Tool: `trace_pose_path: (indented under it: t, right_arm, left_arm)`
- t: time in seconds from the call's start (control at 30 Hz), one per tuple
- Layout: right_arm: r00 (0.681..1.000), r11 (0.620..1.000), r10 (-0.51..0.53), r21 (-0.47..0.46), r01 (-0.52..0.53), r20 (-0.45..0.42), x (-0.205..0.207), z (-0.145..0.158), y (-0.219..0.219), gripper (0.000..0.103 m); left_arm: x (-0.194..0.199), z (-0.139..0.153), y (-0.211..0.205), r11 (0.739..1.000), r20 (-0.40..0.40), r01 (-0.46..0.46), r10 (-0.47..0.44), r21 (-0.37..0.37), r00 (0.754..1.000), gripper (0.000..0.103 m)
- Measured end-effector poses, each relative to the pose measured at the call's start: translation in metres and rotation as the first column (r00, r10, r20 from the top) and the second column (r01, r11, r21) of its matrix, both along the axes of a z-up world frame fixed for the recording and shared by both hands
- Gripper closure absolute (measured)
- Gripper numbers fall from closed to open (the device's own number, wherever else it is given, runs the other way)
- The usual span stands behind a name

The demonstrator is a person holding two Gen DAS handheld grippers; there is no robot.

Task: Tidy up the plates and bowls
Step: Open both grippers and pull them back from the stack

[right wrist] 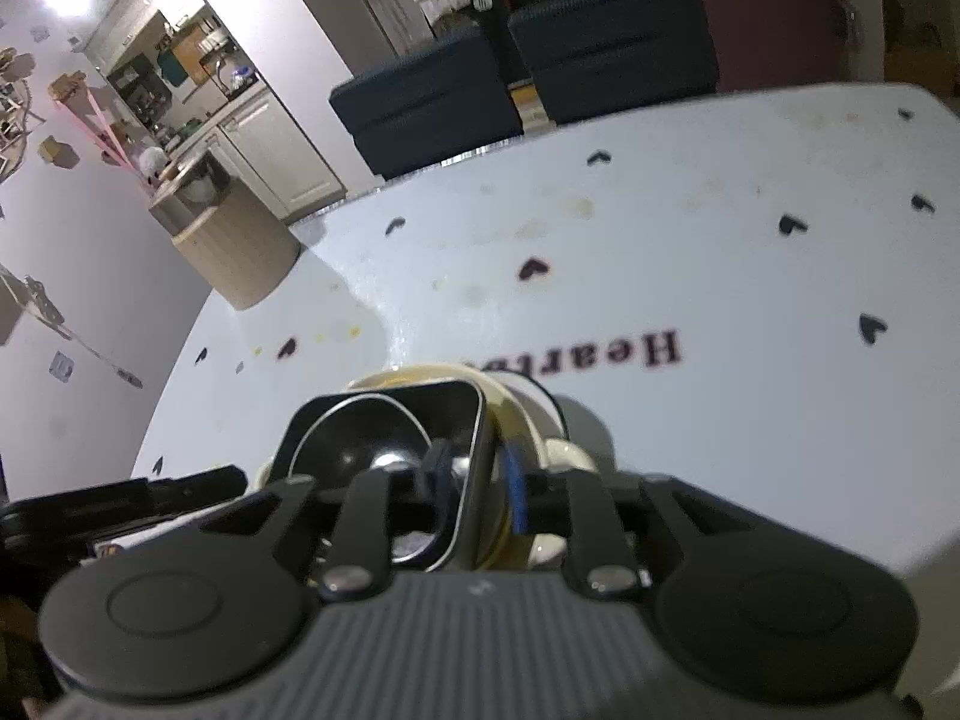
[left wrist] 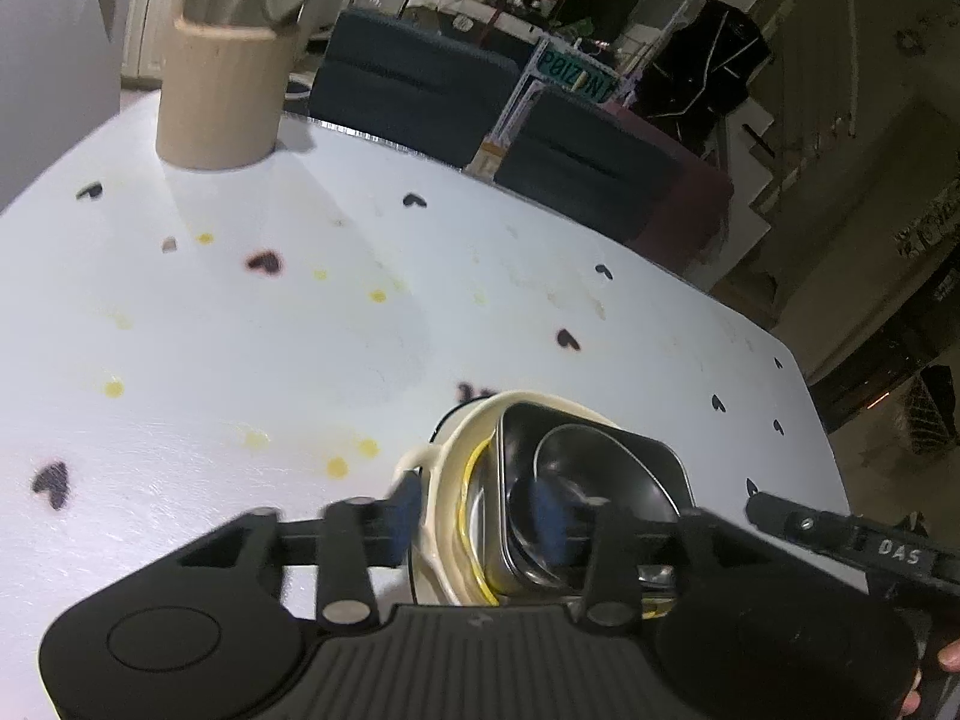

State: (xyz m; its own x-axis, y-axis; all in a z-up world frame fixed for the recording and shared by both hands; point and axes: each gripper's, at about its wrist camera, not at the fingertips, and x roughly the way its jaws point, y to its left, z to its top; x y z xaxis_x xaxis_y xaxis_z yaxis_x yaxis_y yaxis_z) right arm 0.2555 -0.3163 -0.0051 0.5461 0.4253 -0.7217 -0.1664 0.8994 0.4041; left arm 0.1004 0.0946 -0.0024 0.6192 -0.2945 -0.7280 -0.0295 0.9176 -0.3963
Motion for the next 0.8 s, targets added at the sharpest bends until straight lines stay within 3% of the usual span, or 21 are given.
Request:
trace_pose_path:
  t: [0.07,0.2,0.23,0.33,0.5,0.7,0.77,0.8]
  right_arm:
    - [0.999,1.000,-0.006,0.004,0.006,0.032,-0.006,0.006,-0.002,0.063]
    - [0.995,1.000,-0.023,-0.012,0.024,0.096,-0.020,0.016,-0.003,0.053]
    - [0.994,0.999,-0.026,-0.017,0.028,0.108,-0.023,0.018,-0.004,0.049]
    - [0.987,0.999,-0.039,-0.025,0.044,0.157,-0.032,0.030,-0.004,0.044]
    - [0.964,0.996,-0.068,-0.038,0.081,0.257,-0.056,0.051,-0.006,0.036]
    - [0.941,0.991,-0.115,-0.034,0.133,0.319,-0.083,0.063,-0.011,0.021]
    - [0.933,0.989,-0.129,-0.030,0.147,0.336,-0.093,0.064,-0.012,0.008]
    - [0.927,0.988,-0.133,-0.029,0.152,0.351,-0.096,0.064,-0.012,0.007]
  left_arm:
    - [-0.005,0.006,0.000,1.000,0.016,0.004,-0.004,0.014,1.000,0.051]
    - [-0.017,0.022,-0.004,0.999,0.049,0.027,-0.029,0.029,0.998,0.030]
    - [-0.021,0.028,-0.006,0.999,0.066,0.033,-0.035,0.040,0.997,0.028]
    - [-0.034,0.042,-0.011,0.997,0.108,0.039,-0.046,0.069,0.993,0.023]
    - [-0.056,0.063,-0.015,0.993,0.202,0.036,-0.058,0.108,0.978,0.001]
    - [-0.087,0.085,-0.007,0.997,0.295,0.029,-0.050,0.076,0.954,0.000]
    - [-0.095,0.089,-0.009,0.994,0.296,0.038,-0.066,0.099,0.953,0.000]
    - [-0.099,0.091,-0.011,0.993,0.301,0.036,-0.069,0.115,0.951,0.000]
